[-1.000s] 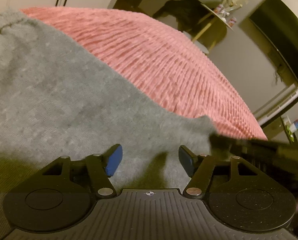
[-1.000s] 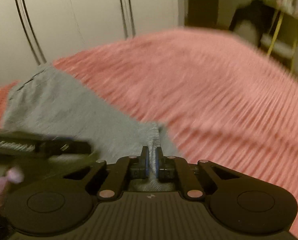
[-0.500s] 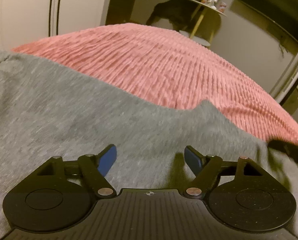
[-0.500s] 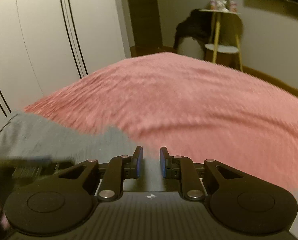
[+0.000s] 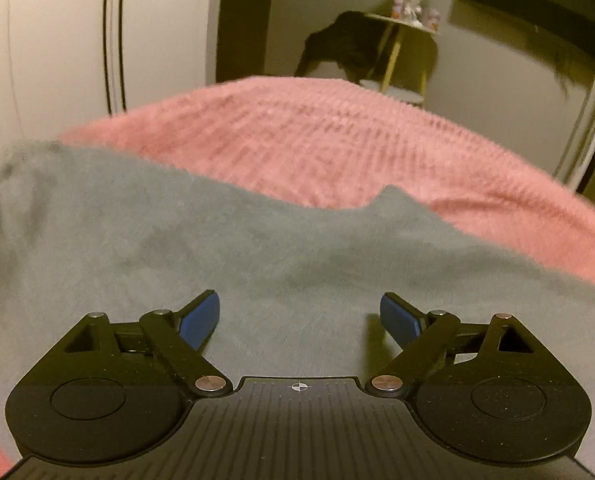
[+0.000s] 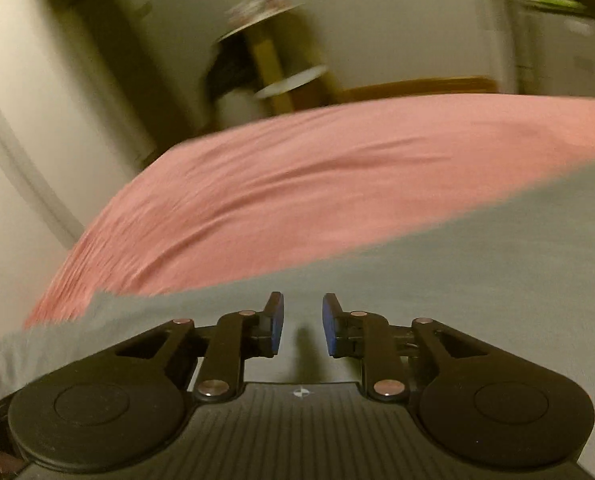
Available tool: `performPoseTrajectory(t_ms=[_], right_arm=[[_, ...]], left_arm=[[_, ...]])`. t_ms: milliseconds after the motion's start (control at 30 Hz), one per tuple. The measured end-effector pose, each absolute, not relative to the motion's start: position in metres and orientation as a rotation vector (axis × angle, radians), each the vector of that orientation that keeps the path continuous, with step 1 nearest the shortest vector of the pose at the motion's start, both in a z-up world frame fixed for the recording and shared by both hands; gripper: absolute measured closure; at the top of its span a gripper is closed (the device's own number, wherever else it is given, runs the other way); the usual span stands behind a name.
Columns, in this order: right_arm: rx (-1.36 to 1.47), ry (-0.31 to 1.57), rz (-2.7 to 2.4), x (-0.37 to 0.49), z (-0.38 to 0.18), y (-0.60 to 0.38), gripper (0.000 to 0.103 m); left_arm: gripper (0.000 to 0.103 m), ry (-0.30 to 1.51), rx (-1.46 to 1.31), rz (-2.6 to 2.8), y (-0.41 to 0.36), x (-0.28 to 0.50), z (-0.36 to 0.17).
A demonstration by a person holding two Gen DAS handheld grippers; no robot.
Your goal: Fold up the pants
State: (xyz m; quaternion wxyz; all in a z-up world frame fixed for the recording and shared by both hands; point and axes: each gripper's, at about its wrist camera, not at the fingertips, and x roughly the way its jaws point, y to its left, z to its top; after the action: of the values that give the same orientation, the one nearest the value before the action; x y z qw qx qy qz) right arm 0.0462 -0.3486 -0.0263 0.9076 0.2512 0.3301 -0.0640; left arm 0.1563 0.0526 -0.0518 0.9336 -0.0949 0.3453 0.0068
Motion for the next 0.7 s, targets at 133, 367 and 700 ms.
performPoseTrajectory(t_ms=[133, 367, 700], right_arm=[[0.668, 0.612, -0.425, -0.062, -0.035, -0.443, 0.082], [0.943, 0.477, -0.565, -0.17, -0.056, -0.517, 0.079], [1.085, 0.48, -0.487, -0.147, -0.083, -0.541, 0.077]], left_arm=[[0.008, 0.747, -0.355, -0.102, 0.041, 0.14, -0.057], [0.008, 0.72, -0.173, -0.085, 0.008, 0.107, -0.06], [0.008, 0.744, -0.179, -0.039, 0.002, 0.076, -0.054]])
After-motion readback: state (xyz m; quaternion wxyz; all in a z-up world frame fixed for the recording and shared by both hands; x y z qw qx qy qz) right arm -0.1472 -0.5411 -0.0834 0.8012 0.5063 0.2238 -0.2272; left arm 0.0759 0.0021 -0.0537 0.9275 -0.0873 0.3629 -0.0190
